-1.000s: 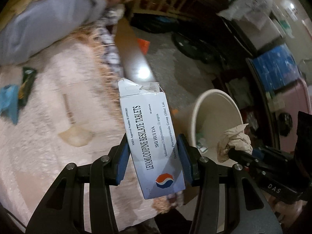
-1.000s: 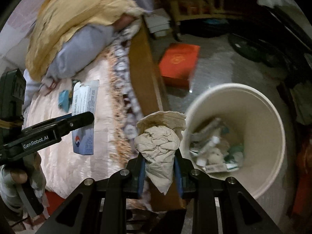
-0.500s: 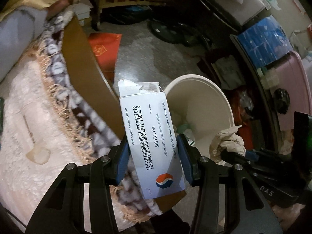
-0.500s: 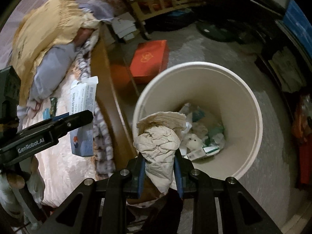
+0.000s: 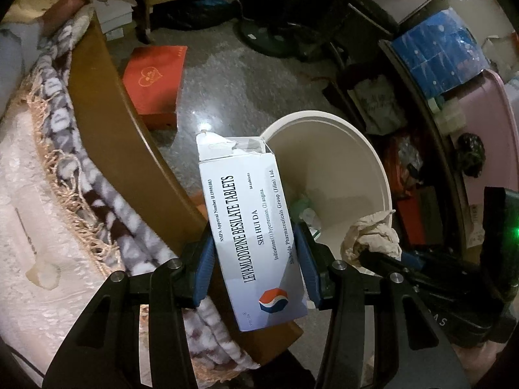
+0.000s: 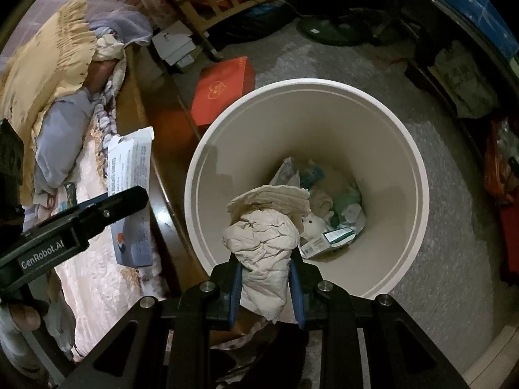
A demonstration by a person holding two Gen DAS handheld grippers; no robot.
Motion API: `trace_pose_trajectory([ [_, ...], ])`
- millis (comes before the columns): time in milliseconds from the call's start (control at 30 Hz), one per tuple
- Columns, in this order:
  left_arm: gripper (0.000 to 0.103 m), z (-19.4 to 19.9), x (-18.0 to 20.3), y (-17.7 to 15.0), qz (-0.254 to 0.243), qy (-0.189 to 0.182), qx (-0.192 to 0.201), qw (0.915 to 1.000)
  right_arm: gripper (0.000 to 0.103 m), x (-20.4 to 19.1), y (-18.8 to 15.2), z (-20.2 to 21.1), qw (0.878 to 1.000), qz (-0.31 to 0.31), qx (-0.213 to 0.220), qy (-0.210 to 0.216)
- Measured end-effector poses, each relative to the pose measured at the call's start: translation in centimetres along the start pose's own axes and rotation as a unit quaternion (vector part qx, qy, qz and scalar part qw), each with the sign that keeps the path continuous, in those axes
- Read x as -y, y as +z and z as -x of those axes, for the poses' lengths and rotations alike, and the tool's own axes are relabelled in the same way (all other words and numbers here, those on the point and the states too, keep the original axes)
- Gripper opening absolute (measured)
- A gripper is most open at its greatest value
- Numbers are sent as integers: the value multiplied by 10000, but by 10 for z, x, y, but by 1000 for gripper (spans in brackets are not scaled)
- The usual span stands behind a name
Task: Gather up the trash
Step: 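Carry the medicine box and tissue lump toward the white bucket, then open both grippers over the bucket to drop the box and tissue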
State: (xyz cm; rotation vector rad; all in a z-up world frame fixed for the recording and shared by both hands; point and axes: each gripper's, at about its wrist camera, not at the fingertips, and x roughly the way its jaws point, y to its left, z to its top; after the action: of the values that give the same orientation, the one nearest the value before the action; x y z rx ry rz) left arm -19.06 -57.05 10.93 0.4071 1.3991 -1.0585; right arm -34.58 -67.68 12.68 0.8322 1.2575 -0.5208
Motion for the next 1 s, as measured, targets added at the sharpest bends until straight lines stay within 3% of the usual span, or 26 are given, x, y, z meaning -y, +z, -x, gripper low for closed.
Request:
trace_pose_trajectory([
  [767,46,-33,23,3,4,-255,-276,9993,25,26,1,-13,9995,-231,-234,-29],
  [800,47,-34,23,3,28,-314,-304,9990,27,27,1,-14,9993,-248,-267,-56],
  [867,48,-36,23,4,120,-513,-362,9980,41,29,1,-14,9991,-314,-260,-72],
  [1000,49,-37,27,4,100,-519,-394,9978,41,32,1,-13,9989,-391,-234,-76],
])
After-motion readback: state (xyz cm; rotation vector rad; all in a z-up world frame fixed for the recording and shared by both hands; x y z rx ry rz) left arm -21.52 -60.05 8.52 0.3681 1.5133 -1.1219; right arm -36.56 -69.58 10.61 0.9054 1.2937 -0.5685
